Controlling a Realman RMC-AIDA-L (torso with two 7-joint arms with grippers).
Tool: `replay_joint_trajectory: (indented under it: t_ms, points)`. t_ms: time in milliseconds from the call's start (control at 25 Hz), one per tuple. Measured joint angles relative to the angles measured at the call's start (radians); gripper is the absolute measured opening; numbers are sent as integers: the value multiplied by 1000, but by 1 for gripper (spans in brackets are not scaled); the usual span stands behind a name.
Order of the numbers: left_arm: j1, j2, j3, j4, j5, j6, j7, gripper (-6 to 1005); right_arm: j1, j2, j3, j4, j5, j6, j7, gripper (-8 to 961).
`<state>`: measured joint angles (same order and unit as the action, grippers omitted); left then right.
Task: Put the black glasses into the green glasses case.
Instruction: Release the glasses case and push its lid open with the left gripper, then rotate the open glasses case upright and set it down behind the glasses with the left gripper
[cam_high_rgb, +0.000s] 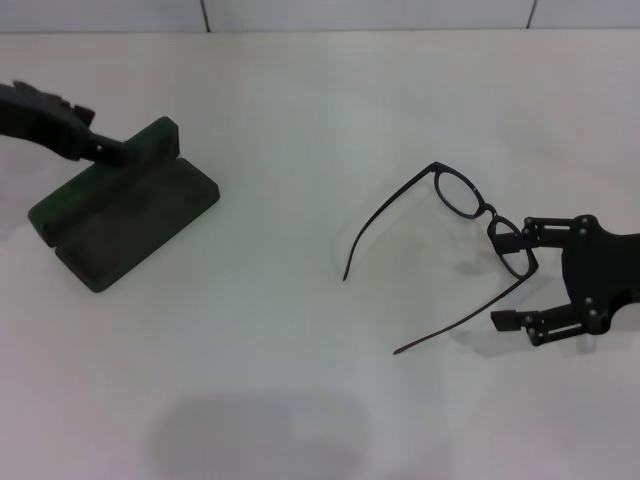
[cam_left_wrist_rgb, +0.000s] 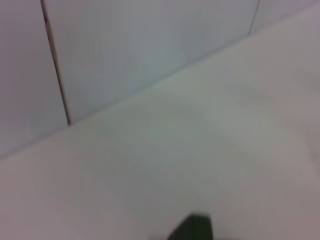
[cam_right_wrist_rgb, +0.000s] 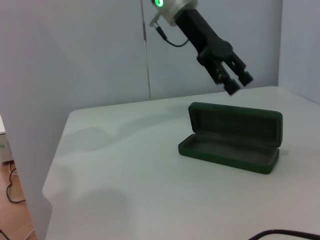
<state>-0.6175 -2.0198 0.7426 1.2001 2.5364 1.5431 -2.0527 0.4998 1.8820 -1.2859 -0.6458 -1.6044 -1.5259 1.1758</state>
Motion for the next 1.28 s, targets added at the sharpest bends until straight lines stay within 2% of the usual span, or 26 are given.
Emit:
replay_joint_trajectory:
  t_ms: [120,280,880,1280]
  points:
    - [-34,-5,17,-49,90,-18,-6,858,5,2,-2,0,0,4,1,859]
    - [-47,-12,45,-96,147,-73,-8,823,6,3,-2,0,0,7,1,857]
    - [-37,-15,70,-105,128,-99,29,690,7,10,0,0,-23,14,2,847]
    - [-38,-14,82,-100,125,-89,52,273,1,9,0,0,-23,18,4,841]
